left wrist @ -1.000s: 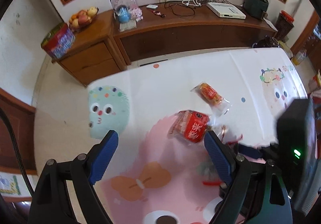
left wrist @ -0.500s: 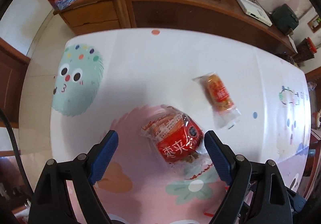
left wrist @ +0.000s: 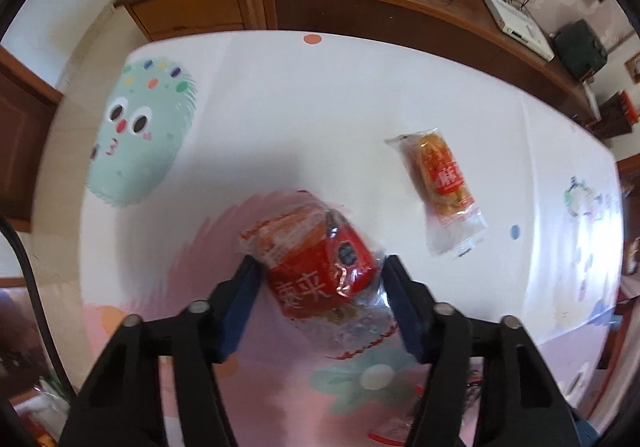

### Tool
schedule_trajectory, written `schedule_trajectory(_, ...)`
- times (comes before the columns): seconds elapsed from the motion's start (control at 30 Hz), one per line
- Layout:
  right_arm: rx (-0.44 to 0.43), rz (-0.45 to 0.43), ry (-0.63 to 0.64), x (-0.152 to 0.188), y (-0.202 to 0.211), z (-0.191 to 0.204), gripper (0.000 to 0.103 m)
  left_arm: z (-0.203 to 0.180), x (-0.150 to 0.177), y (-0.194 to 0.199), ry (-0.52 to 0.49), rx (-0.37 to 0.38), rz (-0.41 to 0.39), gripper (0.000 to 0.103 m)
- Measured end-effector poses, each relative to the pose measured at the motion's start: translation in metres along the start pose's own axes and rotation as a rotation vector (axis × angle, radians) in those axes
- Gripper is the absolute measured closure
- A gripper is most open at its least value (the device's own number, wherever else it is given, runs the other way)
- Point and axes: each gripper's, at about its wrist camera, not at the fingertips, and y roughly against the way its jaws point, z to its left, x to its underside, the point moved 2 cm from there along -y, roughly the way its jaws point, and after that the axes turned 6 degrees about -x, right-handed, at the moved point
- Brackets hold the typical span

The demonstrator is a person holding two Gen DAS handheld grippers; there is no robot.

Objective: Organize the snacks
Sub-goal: 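Grasp the red date bag with the left gripper while the right grasps the dark nut bag, then carry both bags over the white tray and open both grippers to drop them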

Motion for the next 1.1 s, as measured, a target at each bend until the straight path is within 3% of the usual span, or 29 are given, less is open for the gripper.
schedule_trajectory(0.07, 0.054, -0.017, 0.057, 0.006, -0.002, 0.008, 0.052, -0.002, 0.003, 0.002, -0.021, 0.005, -0.017, 0.052)
schedule_trajectory(0.2, 0.102, -0.042, 0.122, 0.013, -0.001, 0.017, 0.064, 0.001, 0.011, 0.009, -0.030, 0.007, -0.026, 0.055)
schedule_trajectory(0.4, 0.029, -0.083, 0.070, 0.019, 0.026, 0.009, 0.064, 0.023, 0.025, 0.048, -0.070, -0.008, -0.072, 0.055)
schedule_trajectory(0.7, 0.000, -0.223, 0.065, 0.060, 0.112, 0.016, 0.064, 0.066, 0.064, 0.158, -0.146, -0.022, -0.207, 0.055)
schedule_trajectory(0.97, -0.035, -0.305, 0.091, 0.119, 0.186, 0.036, 0.064, 0.090, 0.151, 0.247, -0.203, 0.041, -0.297, 0.055)
schedule_trajectory(1.1, -0.043, -0.324, 0.115, 0.153, 0.209, 0.049, 0.064, 0.091, 0.199, 0.262, -0.214, 0.091, -0.297, 0.055)
